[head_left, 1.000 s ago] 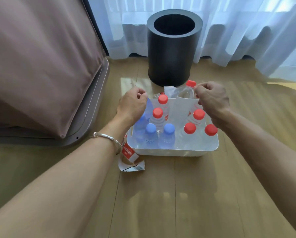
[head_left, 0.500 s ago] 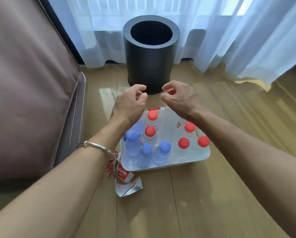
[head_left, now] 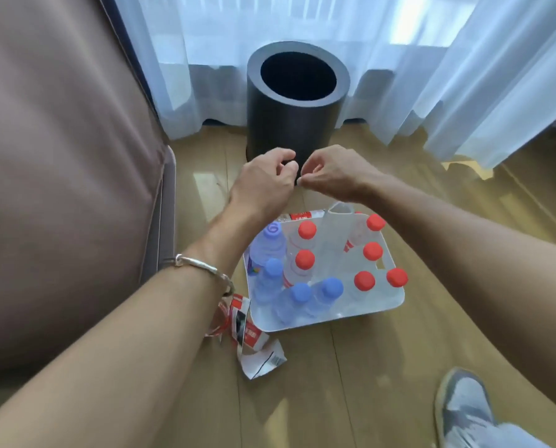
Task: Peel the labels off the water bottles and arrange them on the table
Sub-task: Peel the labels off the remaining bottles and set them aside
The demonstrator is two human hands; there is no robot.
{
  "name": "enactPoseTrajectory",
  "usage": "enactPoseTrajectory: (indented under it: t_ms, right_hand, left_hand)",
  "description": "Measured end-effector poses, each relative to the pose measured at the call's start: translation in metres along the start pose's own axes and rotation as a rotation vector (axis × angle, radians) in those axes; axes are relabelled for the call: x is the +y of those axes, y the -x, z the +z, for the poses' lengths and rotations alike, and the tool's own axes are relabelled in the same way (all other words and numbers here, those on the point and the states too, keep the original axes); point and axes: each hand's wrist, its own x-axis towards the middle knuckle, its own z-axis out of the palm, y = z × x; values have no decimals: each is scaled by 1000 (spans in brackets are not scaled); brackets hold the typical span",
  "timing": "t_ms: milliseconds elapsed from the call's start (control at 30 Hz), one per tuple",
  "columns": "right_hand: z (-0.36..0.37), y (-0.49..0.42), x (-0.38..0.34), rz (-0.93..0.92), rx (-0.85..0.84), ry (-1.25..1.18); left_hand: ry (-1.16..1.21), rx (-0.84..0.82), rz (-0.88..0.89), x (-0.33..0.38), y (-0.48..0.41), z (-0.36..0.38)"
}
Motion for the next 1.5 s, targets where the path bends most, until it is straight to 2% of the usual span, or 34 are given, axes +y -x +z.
enactPoseTrajectory:
  t_ms: [167, 333, 433, 600, 667, 733, 867, 1033, 1167, 1233, 1367, 1433, 1500]
  right_hand:
    - [18, -55, 49, -7, -103, 124]
    - [41, -108, 71, -6, -256, 205]
    - [65, -133, 65, 10, -411, 395]
    - [118, -162, 58, -98, -550, 774]
    - [130, -167, 58, -41, -649, 734]
    - [134, -172, 59, -72, -727, 754]
    - [139, -178, 70, -138, -759, 753]
    - [128, -168, 66, -192, -634, 679]
    - [103, -151, 28, -222, -424, 476]
    - [84, -139, 6, -279, -321, 328]
    - [39, -100, -21, -415, -62, -158]
    - [19, -77, -16, -412, 147, -473]
    - [8, -57, -2, -321, 305, -820]
  left_hand:
    - [-91, -39, -50, -32, -23, 34]
    - [-159, -55, -119, -53, -33, 36]
    - [-158, -44, -161, -59, -30, 30]
    - [-154, -2, -270, -70, -15, 4]
    - [-162, 48, -337, -77, -5, -7]
    - [-148, 98, -377, -81, 5, -12]
    - [-122, 129, -432, -79, 22, -3]
    - [-50, 153, -416, -69, 24, 11]
    - [-127, 168, -352, -56, 10, 13]
    - [-133, 238, -314, -54, 0, 16]
    - [-24, 519, -274, -48, -17, 23]
    - [58, 505, -271, -37, -19, 34]
    - [240, 387, -268, -21, -14, 48]
